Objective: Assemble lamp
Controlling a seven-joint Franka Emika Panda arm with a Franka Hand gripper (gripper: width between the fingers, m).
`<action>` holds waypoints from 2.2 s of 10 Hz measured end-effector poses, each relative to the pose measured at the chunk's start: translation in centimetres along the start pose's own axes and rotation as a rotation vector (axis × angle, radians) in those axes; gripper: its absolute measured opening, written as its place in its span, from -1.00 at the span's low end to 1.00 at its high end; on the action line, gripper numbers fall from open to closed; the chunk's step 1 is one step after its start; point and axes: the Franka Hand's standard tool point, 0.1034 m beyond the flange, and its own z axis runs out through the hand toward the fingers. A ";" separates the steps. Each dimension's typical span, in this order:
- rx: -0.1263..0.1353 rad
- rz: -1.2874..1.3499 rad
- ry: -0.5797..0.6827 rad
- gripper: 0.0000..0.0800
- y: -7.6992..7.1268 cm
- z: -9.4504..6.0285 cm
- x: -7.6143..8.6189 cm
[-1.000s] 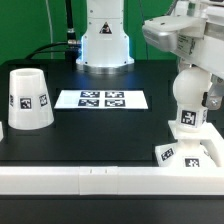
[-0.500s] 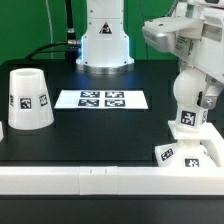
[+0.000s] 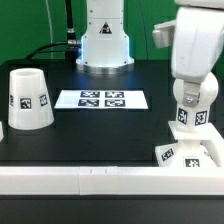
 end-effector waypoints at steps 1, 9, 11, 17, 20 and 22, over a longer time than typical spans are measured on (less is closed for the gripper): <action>0.001 0.110 -0.002 0.44 -0.1 0.0 0.0; 0.027 0.744 -0.030 0.45 -0.4 -0.1 -0.1; 0.028 0.865 -0.028 0.45 -0.4 -0.1 -0.1; 0.109 1.508 -0.005 0.45 -0.3 0.0 -0.7; 0.164 1.810 -0.032 0.45 -0.4 0.1 -0.8; 0.206 1.988 -0.050 0.45 -0.5 0.1 -0.7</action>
Offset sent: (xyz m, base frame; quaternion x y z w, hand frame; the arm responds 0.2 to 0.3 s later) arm 0.0013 0.0019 0.0014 0.0442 -0.0422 0.2351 0.9700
